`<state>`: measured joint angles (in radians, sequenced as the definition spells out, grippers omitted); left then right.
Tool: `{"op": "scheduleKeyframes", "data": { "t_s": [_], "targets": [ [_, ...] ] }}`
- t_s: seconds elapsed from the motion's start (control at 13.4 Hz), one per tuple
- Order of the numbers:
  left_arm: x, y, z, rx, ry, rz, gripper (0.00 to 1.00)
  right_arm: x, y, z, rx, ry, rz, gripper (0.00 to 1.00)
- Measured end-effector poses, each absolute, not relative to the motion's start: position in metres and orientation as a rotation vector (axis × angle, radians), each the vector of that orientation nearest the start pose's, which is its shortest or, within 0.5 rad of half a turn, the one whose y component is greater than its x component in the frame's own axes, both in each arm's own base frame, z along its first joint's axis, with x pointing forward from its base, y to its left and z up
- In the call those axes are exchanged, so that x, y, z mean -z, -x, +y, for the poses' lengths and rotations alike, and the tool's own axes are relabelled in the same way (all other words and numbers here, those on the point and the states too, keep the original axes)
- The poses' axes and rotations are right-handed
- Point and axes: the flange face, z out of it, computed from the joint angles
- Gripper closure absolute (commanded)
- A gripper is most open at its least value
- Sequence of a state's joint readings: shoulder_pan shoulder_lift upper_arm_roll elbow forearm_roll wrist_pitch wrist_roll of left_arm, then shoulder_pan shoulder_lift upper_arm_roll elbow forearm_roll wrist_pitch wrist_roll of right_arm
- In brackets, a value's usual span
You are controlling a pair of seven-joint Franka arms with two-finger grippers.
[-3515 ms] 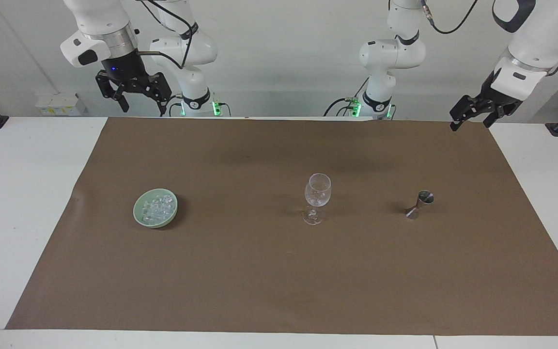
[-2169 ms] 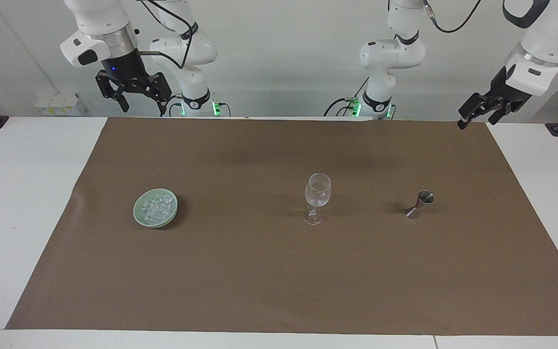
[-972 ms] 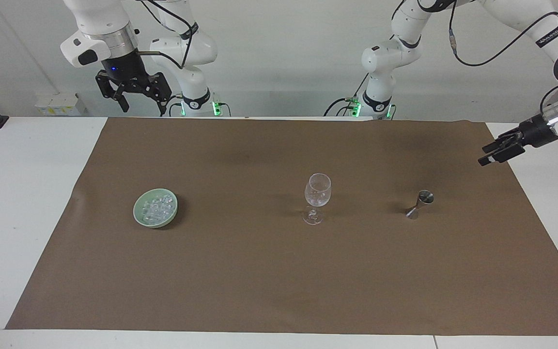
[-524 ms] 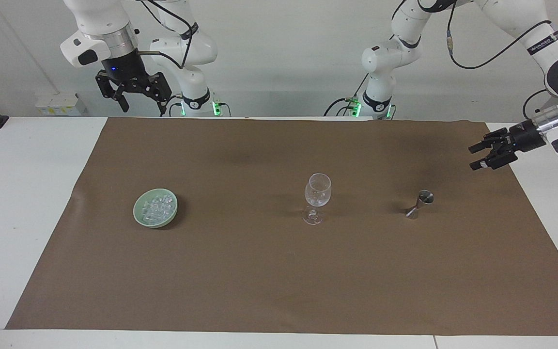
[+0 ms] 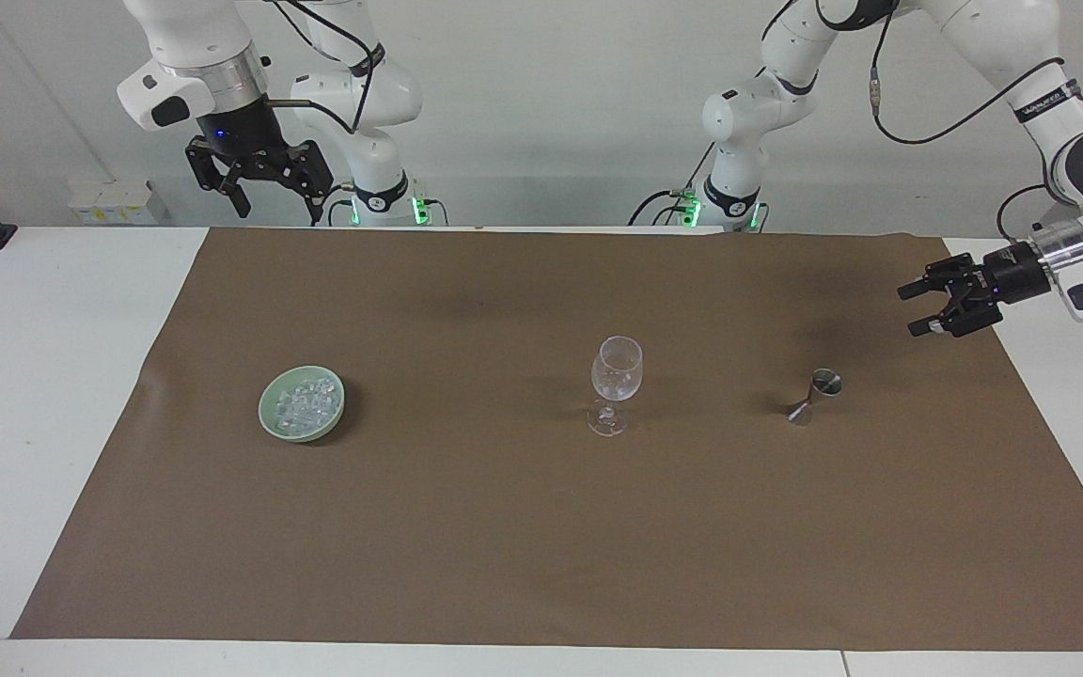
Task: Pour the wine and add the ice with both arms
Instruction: 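Open the left gripper and move it toward the silver jigger, then close the left gripper around the silver jigger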
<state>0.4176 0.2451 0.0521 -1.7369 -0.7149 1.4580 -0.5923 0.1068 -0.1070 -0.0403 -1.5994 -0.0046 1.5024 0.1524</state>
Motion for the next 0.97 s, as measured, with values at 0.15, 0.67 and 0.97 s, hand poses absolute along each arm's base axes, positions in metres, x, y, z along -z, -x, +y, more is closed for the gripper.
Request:
{"op": "scheduleKeyframes", "data": {
  "t_s": [0.15,0.67,0.97],
  "targets": [
    [-0.404,-0.549,0.208,0.737,-1.884,1.376,0.00,-0.662,-0.513,0.032,0.015,3.138,0.135,0.00],
    [-0.336,-0.566,0.200,0.892,-1.647,1.421,0.00,-0.662,-0.513,0.032,0.015,3.138,0.135,0.00],
    [-0.297,-0.574,0.187,0.964,-1.548,1.413,0.00,-0.662,-0.513,0.032,0.016,3.138,0.135,0.00]
  ]
}}
